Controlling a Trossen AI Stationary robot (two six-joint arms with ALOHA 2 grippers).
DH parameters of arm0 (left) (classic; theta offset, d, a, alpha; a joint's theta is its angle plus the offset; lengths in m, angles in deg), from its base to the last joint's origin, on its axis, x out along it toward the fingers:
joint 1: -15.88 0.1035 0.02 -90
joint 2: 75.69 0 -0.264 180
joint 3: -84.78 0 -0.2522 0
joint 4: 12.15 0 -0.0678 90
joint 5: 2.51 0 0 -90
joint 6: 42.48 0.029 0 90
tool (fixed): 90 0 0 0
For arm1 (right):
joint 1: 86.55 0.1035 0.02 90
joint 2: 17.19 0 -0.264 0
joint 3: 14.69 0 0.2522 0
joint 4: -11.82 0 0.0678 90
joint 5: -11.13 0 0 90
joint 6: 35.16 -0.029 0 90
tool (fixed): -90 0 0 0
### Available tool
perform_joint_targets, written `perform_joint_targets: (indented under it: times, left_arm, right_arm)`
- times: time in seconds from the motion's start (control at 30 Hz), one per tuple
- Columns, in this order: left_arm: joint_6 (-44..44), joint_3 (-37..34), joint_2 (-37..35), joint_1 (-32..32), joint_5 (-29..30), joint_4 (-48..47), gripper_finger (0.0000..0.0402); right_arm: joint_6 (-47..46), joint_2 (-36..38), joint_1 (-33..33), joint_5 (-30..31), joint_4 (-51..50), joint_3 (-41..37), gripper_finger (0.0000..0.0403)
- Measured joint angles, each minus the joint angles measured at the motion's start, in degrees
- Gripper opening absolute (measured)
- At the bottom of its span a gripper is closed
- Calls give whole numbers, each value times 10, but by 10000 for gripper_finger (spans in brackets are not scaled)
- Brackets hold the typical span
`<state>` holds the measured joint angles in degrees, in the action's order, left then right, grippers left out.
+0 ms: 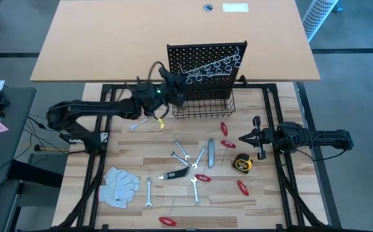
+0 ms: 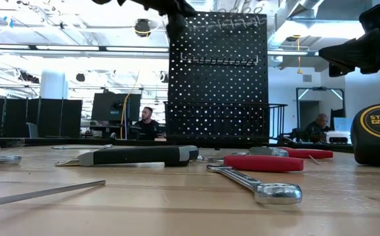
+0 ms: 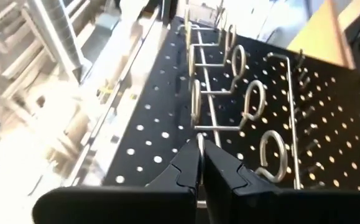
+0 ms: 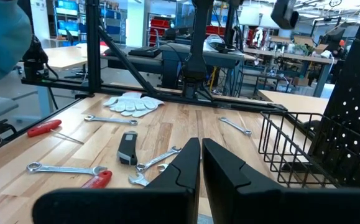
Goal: Hang tools onto peg board
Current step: Hang the hook on the pegboard
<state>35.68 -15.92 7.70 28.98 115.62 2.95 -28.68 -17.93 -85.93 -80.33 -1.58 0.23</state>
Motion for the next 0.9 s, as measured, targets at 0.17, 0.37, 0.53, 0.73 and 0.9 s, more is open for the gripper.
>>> perform_joint_targets:
  times: [0.17,0.37,0.53,0.73,0.9]
  left_arm:
    - [-32,0,-45,25,-71,-43,3]
    - [-23,0,-57,60,-139,-49,2]
    - [-16,19,-55,80,-150,-60,2]
    - [-6,48,-54,95,-186,-83,2]
    - [-18,57,-54,110,-207,-100,2]
  right_arm:
    - [0,0,0,0,0,0,27]
    - [0,0,0,0,0,0,27]
    - [0,0,0,0,0,0,27]
    - [0,0,0,0,0,0,27]
    - [0,0,0,0,0,0,27]
